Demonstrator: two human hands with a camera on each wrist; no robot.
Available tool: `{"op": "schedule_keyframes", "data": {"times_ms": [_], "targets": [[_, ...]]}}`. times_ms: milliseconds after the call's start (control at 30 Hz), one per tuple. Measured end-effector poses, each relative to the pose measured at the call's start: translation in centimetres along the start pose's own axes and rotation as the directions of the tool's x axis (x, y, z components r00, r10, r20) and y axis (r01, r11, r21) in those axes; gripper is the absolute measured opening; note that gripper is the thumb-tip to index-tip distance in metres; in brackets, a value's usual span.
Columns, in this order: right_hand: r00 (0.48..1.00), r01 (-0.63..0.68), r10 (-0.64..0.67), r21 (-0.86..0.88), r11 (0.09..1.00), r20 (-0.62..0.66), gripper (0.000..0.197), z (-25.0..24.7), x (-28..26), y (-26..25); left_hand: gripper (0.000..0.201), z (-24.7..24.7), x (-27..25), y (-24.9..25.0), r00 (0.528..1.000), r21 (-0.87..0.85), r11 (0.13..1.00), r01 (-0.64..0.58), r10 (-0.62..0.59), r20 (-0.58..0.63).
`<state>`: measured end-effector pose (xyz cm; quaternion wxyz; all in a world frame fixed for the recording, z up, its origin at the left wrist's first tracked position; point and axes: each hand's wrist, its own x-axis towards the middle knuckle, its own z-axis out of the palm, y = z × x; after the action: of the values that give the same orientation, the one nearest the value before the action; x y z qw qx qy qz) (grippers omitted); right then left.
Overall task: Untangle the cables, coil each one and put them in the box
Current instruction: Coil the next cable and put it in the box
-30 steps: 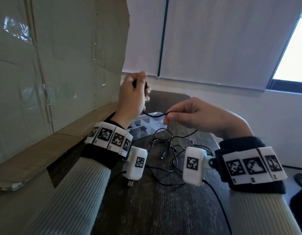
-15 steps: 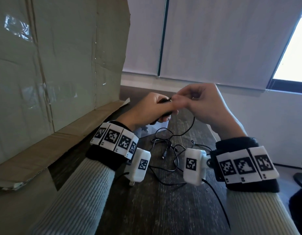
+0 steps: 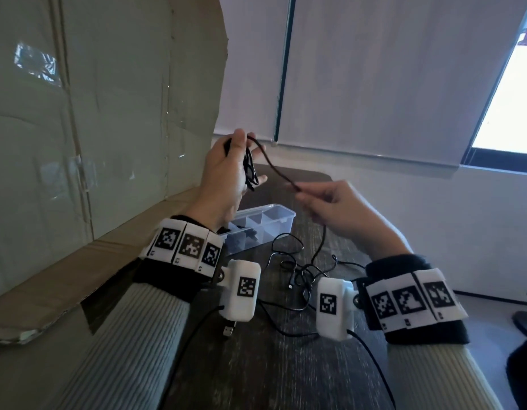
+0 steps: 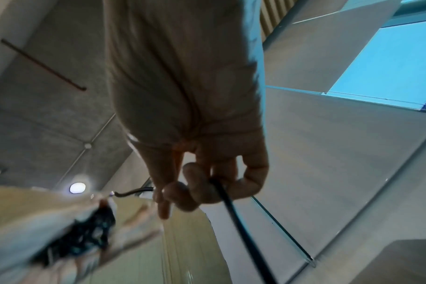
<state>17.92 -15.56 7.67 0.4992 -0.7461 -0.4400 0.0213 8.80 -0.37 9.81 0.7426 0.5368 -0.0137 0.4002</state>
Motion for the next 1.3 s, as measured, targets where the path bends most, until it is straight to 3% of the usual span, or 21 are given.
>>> {"op": "schedule_keyframes", "data": {"times_ms": [133, 200, 333, 400, 467, 500, 600, 733, 833, 900, 1000, 1067, 1167, 1300], "targets": [[0.954, 0.014, 0.058, -0.237, 0.971, 0.295, 0.03, 2.0, -0.3, -0.1, 0.029, -0.2, -0.1, 0.3, 0.999, -0.189, 0.982, -0.02, 0.014, -0.03], [0.912, 0.045, 0.086, -0.304, 0.951, 0.402, 0.031, 3.0, -0.6, -0.7, 0.03, -0.1, -0.1, 0.1, 0.998, -0.165, 0.986, -0.03, 0.021, -0.056], [0.826, 0.105, 0.17, -0.443, 0.891, 0.538, 0.027, 3.6, -0.7, -1.5, 0.023, -0.3, 0.2, -0.8, 0.994, 0.127, 0.987, -0.102, 0.106, -0.025], [0.801, 0.152, 0.149, -0.437, 0.887, 0.58, 0.021, 3.1, -1.0, -2.1, 0.02, -0.8, 0.2, -1.3, 0.97, 0.365, 0.899, -0.241, 0.227, 0.083], [0.841, 0.181, 0.066, -0.394, 0.901, 0.537, 0.017, 2.2, -1.2, -2.6, 0.033, -1.4, 0.0, -1.6, 0.923, 0.569, 0.726, -0.385, 0.302, 0.239], [0.879, 0.182, 0.013, -0.361, 0.915, 0.476, 0.016, 1.7, -1.2, -2.9, 0.043, -1.6, 0.0, -1.6, 0.916, 0.619, 0.675, -0.401, 0.283, 0.284], [0.958, 0.199, -0.14, -0.225, 0.954, 0.252, 0.016, 0.7, -1.1, -3.3, 0.063, -1.9, -0.2, -1.6, 0.944, 0.636, 0.713, -0.295, 0.117, 0.307], [0.974, 0.224, -0.224, -0.172, 0.959, 0.017, 0.012, 1.2, -0.4, -2.8, 0.08, -1.4, -0.6, -1.8, 0.897, 0.716, 0.6, -0.357, 0.007, 0.442], [0.957, 0.18, -0.201, -0.114, 0.977, -0.211, 0.013, 0.9, 0.3, -2.0, 0.095, -1.5, -0.8, -1.8, 0.872, 0.722, 0.658, -0.214, -0.204, 0.444], [0.933, 0.159, -0.166, -0.049, 0.986, -0.32, 0.022, 0.0, 0.5, -1.5, 0.087, -1.8, -1.0, -1.4, 0.837, 0.685, 0.716, -0.134, -0.287, 0.465], [0.924, 0.145, -0.132, 0.009, 0.989, -0.358, 0.023, -0.7, 0.2, -1.1, 0.042, -1.7, -1.3, -0.9, 0.819, 0.64, 0.748, -0.179, -0.246, 0.518], [0.916, 0.133, -0.11, 0.031, 0.991, -0.386, 0.017, -1.0, 0.2, -1.0, 0.024, -1.4, -1.3, -1.0, 0.833, 0.587, 0.795, -0.156, -0.213, 0.51], [0.918, 0.122, -0.094, 0.051, 0.991, -0.385, 0.009, -0.9, 0.2, -1.2, 0.024, -1.0, -1.2, -0.9, 0.877, 0.418, 0.908, -0.037, -0.171, 0.449], [0.957, 0.113, -0.106, 0.011, 0.994, -0.27, 0.025, 0.2, 0.5, -1.3, 0.034, -0.7, -0.9, -0.5, 0.937, 0.277, 0.961, 0.0, -0.097, 0.336]]}}
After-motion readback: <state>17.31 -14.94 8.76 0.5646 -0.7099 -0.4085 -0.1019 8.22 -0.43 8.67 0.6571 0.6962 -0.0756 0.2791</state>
